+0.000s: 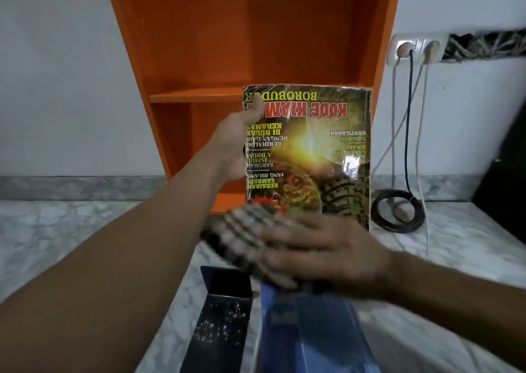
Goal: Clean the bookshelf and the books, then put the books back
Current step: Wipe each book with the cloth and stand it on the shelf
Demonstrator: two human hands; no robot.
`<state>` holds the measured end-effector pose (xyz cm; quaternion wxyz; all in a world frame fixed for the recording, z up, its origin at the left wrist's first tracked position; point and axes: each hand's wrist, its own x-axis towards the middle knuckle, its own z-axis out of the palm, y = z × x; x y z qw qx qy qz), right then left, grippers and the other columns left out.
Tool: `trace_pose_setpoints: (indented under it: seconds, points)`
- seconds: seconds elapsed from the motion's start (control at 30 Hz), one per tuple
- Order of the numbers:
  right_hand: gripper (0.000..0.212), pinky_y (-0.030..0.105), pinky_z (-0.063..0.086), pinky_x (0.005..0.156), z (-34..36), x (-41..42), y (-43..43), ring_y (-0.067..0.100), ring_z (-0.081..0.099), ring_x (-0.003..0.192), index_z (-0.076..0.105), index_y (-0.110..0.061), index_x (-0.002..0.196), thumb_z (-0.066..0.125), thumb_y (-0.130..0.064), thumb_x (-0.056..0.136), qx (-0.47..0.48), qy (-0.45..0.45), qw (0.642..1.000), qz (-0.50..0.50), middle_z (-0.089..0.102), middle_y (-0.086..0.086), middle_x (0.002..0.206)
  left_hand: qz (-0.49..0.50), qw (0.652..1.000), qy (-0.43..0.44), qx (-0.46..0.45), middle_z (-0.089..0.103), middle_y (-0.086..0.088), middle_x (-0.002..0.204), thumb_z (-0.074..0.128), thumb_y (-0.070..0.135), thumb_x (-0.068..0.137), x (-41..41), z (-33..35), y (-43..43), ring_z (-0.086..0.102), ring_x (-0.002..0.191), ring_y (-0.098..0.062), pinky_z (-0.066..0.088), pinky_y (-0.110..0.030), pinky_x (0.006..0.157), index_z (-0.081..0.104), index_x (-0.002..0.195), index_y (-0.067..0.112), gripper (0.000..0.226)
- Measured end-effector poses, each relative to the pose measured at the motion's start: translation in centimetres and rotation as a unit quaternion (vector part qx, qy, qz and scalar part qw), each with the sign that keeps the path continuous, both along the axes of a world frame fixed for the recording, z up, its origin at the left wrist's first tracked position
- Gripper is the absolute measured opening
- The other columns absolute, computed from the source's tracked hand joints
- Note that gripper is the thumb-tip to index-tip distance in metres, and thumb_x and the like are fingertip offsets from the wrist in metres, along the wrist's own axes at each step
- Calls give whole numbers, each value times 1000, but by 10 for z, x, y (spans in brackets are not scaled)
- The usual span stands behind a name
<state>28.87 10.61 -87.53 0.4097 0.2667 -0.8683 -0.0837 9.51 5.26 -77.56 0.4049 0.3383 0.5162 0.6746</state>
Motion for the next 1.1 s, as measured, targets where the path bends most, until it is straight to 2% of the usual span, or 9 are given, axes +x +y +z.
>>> trace_pose_setpoints:
  seconds: [0.13,0.33,0.43,0.5,0.63,0.73,0.83,0.93,1.1]
  points:
    - [38,54,55,87,55,-17,45,41,59,117,61,-13,126,67,-28,92,-104,123,970,-180,60,19,132,-45,999,9,-10,72,-10,78,47,42,96,-3,0,5,70,68,-23,58,-30,63,71,86,5,45]
    - [17,47,56,76,-47,17,16,37,66,91,70,-14,110,67,-15,93,121,-128,984,-30,69,10,118,-21,1000,14,0,47,-18,145,79,60,70,-15,7,-1,54,123,-44,45,-65,96,43,144,18,92]
    - [20,49,55,88,16,2,29,32,68,100,65,-18,113,64,-27,96,-5,48,998,-48,71,12,115,-2,999,37,-14,41,-14,151,76,68,68,-28,5,-5,42,135,-41,35,-67,104,47,141,18,94]
    - [26,48,51,94,44,1,52,22,64,109,67,-31,111,66,-47,90,-90,109,979,-150,69,3,116,17,999,36,-14,64,-11,120,61,58,88,-28,0,-8,63,108,-29,51,-51,93,57,121,9,59]
    - [19,53,52,85,-24,13,61,39,56,110,59,-25,111,63,-30,93,40,-53,985,-158,59,13,126,-40,999,6,16,69,-8,85,45,48,98,-19,0,-8,70,67,-25,57,-37,59,58,111,10,42]
    - [13,49,57,82,-49,35,40,35,58,99,58,-17,109,61,-17,96,105,-148,981,-65,63,12,119,-32,999,26,13,67,-14,107,49,47,96,-18,3,-9,67,98,-35,56,-54,84,58,122,9,47]
    - [29,48,56,85,18,16,46,36,63,104,58,-33,113,68,-21,88,-95,-5,993,-63,67,9,116,-10,999,33,6,68,-11,101,51,45,96,-24,-6,-12,67,100,-34,56,-51,87,59,113,10,40]
    - [41,51,51,92,49,-3,59,27,59,112,59,-39,116,66,-14,83,-391,38,913,-107,62,0,119,-16,1000,24,-2,69,-7,94,49,48,96,-22,-10,-13,68,91,-31,56,-44,83,60,106,13,38]
    - [17,43,54,74,-73,17,34,31,55,99,57,-25,112,58,-23,95,68,-197,974,-92,60,10,121,-6,998,66,9,71,-9,99,50,47,96,-12,-5,-9,71,93,-30,58,-43,80,62,107,11,40]
